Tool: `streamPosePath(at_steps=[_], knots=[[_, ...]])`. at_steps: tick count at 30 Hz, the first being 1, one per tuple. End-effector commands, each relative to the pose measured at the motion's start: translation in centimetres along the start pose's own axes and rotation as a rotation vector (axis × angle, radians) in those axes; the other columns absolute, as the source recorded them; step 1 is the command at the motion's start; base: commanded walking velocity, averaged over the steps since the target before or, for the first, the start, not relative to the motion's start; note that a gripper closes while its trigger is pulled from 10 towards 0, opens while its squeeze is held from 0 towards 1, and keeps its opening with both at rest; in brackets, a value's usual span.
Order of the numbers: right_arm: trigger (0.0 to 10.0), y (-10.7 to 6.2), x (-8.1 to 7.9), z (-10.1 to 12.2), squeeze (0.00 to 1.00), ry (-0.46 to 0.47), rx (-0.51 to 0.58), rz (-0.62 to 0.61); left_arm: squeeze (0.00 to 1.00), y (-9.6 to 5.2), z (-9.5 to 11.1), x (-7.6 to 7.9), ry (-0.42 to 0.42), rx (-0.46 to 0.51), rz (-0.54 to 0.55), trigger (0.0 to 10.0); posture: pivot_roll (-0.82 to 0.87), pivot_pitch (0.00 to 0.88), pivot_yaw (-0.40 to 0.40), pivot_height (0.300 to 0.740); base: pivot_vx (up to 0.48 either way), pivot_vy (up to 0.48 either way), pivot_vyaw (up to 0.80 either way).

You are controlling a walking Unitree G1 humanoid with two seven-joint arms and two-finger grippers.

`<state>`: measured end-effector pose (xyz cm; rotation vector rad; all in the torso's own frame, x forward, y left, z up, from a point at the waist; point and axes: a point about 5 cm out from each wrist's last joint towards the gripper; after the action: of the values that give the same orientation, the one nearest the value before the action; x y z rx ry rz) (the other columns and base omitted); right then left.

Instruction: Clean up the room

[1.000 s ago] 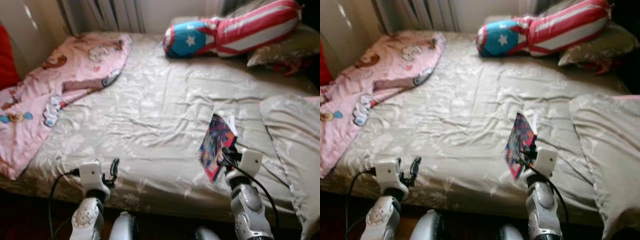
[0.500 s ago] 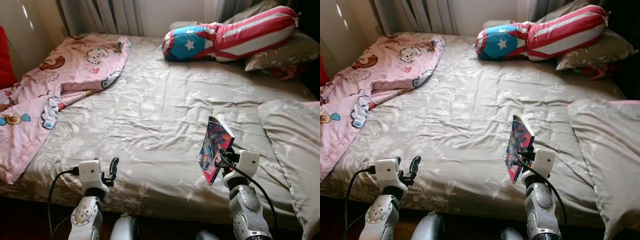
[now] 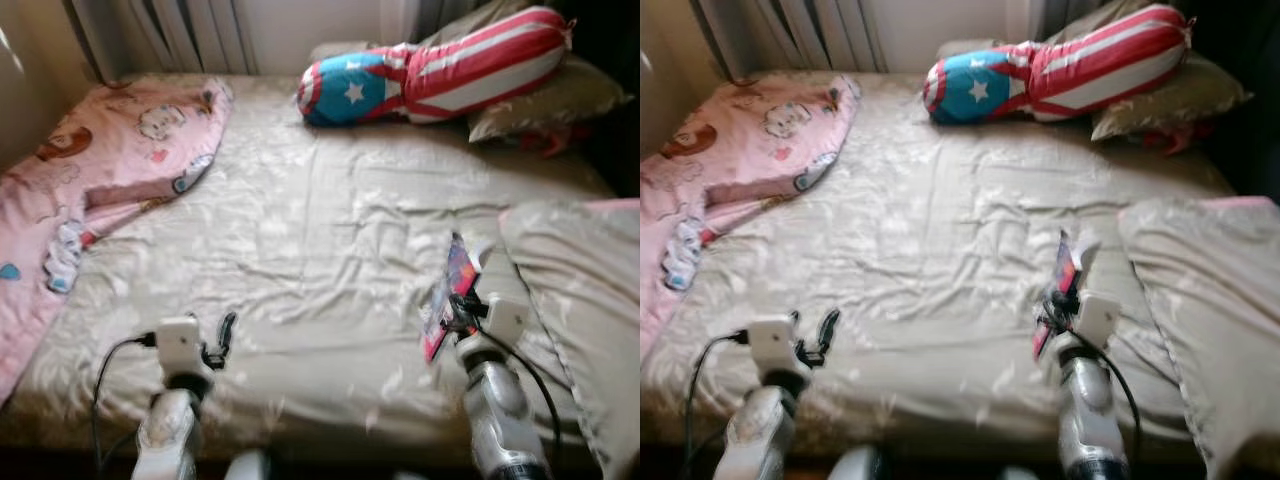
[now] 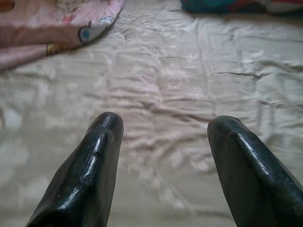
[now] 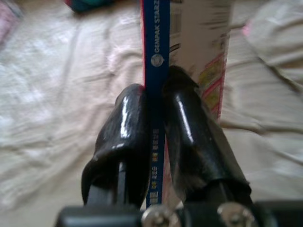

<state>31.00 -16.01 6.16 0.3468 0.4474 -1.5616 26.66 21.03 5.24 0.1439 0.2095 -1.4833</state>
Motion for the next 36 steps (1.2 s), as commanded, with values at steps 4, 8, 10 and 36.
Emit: streamPosePath(at_steps=[4,8,10,36], knots=[[10.0,0.6,1.5,0.4,0.0,0.164,0.013,-0.077,0.0,0.1,0.2,0.7,-0.019,0.006,-0.019,10.0,-0.09,0.139,0.02,0.653,0.0,0.0,0.0],[10.0,1.3,2.0,0.3,0.0,0.31,0.002,-0.115,0.0,0.1,0.3,0.6,-0.012,0.009,-0.021,10.0,-0.07,0.151,0.028,0.653,0.0,0.0,0.0],[10.0,1.8,2.1,0.0,0.0,0.486,-0.017,-0.127,0.0,-0.1,0.4,0.3,-0.006,0.013,-0.019,10.0,-0.05,0.163,0.037,0.653,0.0,0.0,0.0],[10.0,-0.9,6.7,-3.6,0.0,0.976,-0.041,-0.453,0.0,-4.4,1.8,-3.1,0.108,-0.003,-0.013,10.0,0.13,0.256,0.138,0.653,0.0,0.0,0.0]])
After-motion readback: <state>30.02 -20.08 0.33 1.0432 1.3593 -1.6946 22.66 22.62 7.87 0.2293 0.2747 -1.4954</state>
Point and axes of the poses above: a point about 5 cm out from each wrist's last joint towards the gripper, its own y axis pointing out of the wrist towards the gripper, its own z axis along the axis of the wrist's last joint, x = y × z, and after that the axes turned 15 degrees about y, right-handed
